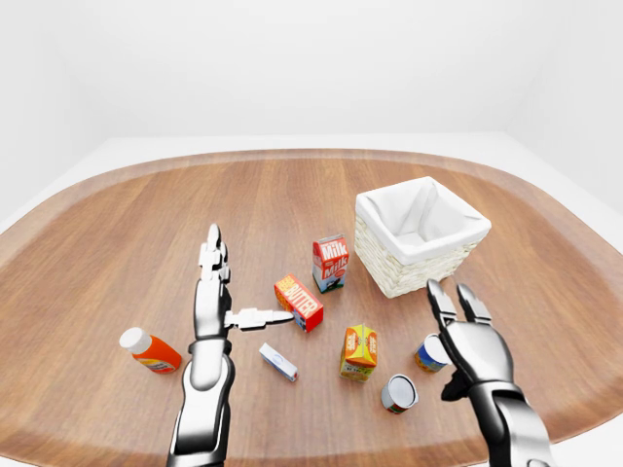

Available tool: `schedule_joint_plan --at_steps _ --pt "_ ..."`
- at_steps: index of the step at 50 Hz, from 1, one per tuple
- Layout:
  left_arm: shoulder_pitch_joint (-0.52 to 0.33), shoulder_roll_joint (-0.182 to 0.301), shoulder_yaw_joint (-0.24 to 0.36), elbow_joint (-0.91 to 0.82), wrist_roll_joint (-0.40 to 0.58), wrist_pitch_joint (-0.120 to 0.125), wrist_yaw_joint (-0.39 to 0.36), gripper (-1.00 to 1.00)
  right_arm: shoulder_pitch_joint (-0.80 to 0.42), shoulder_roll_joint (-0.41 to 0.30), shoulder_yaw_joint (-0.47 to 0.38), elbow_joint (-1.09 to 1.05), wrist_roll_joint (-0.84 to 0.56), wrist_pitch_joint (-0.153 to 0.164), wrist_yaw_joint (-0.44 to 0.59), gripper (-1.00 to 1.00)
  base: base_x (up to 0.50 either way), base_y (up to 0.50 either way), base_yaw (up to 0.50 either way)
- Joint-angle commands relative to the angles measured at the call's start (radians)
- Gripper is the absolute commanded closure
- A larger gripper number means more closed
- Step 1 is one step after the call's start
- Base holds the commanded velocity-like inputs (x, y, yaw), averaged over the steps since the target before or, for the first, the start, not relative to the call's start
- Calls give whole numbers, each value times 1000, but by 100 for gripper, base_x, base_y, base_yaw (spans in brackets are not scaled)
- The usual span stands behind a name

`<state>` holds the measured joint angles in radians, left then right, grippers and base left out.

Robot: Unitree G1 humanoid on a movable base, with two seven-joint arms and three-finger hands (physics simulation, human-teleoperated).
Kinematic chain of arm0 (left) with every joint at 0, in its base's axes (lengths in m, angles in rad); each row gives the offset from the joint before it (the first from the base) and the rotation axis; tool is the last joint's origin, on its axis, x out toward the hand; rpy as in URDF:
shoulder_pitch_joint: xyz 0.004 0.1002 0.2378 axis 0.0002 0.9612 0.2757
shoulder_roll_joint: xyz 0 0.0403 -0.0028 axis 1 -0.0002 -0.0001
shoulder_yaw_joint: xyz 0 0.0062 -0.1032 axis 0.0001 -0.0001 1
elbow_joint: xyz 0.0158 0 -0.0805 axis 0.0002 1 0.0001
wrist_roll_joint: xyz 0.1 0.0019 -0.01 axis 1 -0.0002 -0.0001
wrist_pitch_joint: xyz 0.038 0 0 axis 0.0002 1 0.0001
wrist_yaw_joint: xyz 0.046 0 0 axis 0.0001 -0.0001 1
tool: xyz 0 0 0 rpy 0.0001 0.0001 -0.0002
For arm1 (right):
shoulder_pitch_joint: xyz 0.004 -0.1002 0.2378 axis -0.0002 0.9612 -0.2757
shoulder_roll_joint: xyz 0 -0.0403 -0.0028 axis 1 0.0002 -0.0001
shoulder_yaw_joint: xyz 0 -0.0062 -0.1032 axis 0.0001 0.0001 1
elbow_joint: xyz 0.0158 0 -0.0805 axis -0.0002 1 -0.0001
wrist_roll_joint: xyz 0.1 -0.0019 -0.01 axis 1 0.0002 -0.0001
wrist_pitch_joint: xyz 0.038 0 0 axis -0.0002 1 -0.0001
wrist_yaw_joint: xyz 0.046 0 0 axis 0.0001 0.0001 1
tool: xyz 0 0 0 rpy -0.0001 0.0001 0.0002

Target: Pick up the alphabet soup and the tomato sauce, and put them in the basket.

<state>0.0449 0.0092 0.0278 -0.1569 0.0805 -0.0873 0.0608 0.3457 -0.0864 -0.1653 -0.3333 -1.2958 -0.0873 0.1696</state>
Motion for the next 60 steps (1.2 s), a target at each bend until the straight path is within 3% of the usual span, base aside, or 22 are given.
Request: schedule_joint_plan --at_steps 1,60 --pt "4 0 11 -7 -23 0 -8 -100 -13 -16 0 48 -3 0 -23 -100 0 0 0" --pt "6 0 9 -19 -19 0 -9 -100 -115 -87 19 308 23 0 -117 -100 0 0 0"
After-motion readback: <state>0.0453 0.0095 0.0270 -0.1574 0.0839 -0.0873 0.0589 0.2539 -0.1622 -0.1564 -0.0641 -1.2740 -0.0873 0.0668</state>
